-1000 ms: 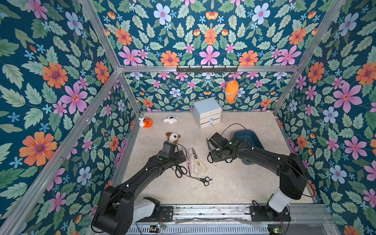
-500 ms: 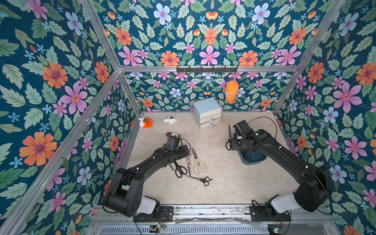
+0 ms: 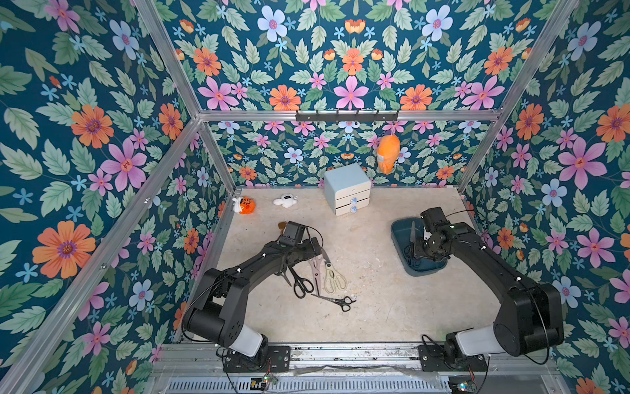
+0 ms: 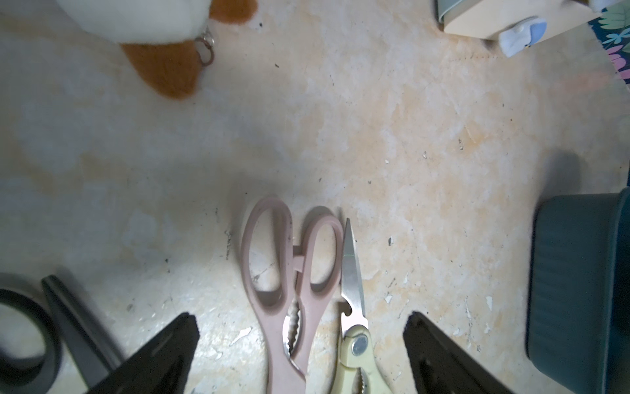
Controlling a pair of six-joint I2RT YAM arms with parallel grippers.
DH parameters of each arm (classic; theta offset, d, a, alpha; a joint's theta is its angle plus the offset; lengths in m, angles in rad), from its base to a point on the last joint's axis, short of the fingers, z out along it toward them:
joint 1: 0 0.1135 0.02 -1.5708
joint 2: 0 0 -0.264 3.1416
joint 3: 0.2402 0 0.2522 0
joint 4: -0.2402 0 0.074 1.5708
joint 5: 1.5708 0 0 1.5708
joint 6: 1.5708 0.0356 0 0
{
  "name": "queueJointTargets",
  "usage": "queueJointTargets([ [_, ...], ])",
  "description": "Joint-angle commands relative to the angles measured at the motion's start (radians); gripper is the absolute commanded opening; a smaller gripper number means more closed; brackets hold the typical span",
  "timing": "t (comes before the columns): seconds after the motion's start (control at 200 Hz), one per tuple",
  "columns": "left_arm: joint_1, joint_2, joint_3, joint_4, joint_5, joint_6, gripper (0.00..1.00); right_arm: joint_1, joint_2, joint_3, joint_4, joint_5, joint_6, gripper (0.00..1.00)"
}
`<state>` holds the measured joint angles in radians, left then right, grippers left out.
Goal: Put the scissors into the storage box
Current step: Place the scissors in the storage box.
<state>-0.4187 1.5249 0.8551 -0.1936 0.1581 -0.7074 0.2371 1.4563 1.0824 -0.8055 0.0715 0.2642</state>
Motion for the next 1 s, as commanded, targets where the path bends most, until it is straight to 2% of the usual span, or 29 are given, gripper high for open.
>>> queueJointTargets([
  [0.0, 0.001, 0.001, 0.013, -0.008, 0.007, 0.008, 0.99, -0.017, 0.03, -0.009, 0.013, 0.02, -0.048, 0.0],
  [0.18, 0.001, -0.021, 0.016, -0.041, -0.002, 0.02, 0.99, -0.035, 0.088, -0.003, 0.023, 0.027, -0.121, 0.0],
  [0.465, 0.0, -0.075, -0.01, -0.079, -0.031, 0.027, 0.99, -0.091, 0.193, 0.032, 0.04, 0.002, -0.161, 0.0],
  [0.585, 0.0, -0.099, -0.029, -0.085, -0.043, 0.021, 0.99, -0.091, 0.26, 0.039, 0.058, -0.006, -0.147, 0.0],
  [0.815, 0.0, -0.132, -0.059, -0.09, -0.058, 0.014, 0.99, -0.091, 0.262, 0.037, 0.083, -0.018, -0.11, 0.0],
  [0.925, -0.001, -0.136, -0.067, -0.09, -0.061, 0.018, 0.99, -0.091, 0.235, 0.053, 0.07, -0.015, -0.091, 0.15],
  [0.995, 0.0, -0.137, -0.07, -0.09, -0.06, 0.021, 0.99, -0.091, 0.212, 0.07, 0.054, -0.009, -0.078, 0.19],
])
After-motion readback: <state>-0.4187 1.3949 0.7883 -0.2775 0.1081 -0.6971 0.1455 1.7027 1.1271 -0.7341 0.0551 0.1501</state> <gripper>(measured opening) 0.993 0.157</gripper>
